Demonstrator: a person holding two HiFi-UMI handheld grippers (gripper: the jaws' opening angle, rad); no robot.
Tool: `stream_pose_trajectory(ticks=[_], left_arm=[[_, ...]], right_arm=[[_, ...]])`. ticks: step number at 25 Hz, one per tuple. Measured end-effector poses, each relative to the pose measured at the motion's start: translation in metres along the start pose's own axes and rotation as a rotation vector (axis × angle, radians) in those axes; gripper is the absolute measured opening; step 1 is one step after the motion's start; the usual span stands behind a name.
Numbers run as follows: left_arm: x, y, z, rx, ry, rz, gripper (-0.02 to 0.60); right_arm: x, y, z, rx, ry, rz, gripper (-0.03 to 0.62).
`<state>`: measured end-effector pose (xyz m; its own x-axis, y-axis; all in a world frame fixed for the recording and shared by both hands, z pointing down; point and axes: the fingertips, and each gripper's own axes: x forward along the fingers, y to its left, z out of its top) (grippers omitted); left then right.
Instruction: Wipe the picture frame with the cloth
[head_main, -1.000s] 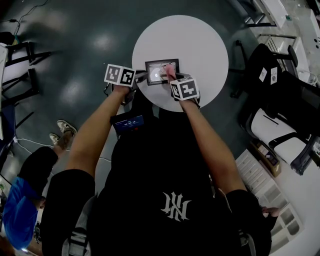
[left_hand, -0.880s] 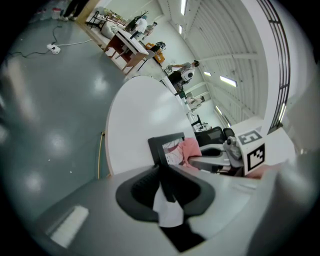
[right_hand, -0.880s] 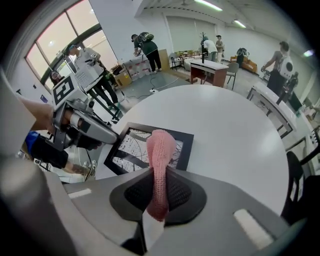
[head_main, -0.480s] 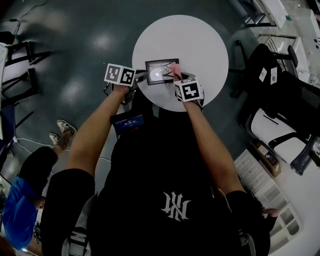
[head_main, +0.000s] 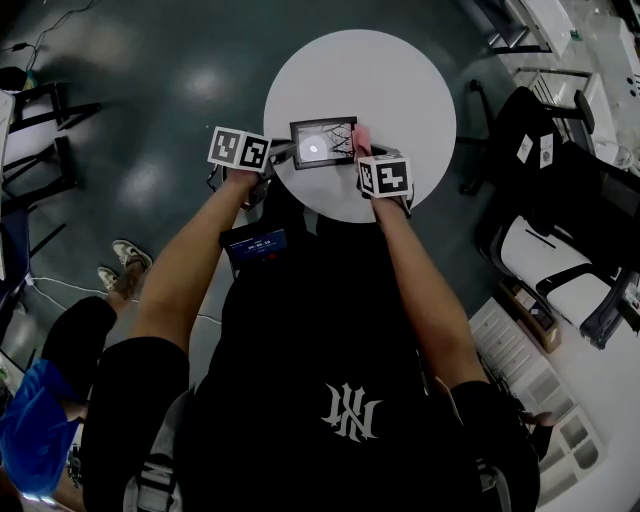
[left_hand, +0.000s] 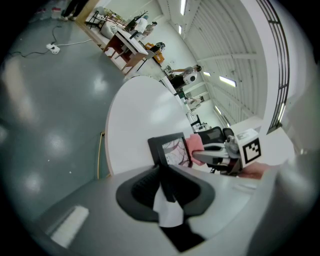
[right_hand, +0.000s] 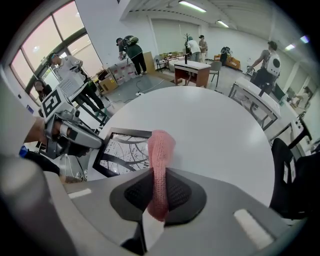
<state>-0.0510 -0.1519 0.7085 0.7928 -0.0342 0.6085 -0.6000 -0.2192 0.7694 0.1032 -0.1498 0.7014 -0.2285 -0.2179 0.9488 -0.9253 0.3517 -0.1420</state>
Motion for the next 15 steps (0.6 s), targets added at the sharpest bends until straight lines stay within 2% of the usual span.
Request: stream_pose_trajectory(ticks=[4,10,12,15], left_arm=[[0.001,-0.002,0.001,0.0,0.001,-0.003,0.049],[0.0,-0.001,0.001,-0.003,0.001,-0.005,0.049],[0.0,-0.002,0.001,-0.004,0.001,-0.005,0.049],[0.001,-0.002,0.001,-0.004,0.002,-0.006,0.048]], right_arm=[[-0.008,0.03,0.017,-0.03,-0.067,0.091,0.037],[0.003,0.114,0.021,-0.015,-0.07,0.357,0.037],[0.008,0.133,0.018,-0.03,-0.052,0.403,0.037],[0.018,0.146,0.015,-0.045,-0.032,0.424,0.037]])
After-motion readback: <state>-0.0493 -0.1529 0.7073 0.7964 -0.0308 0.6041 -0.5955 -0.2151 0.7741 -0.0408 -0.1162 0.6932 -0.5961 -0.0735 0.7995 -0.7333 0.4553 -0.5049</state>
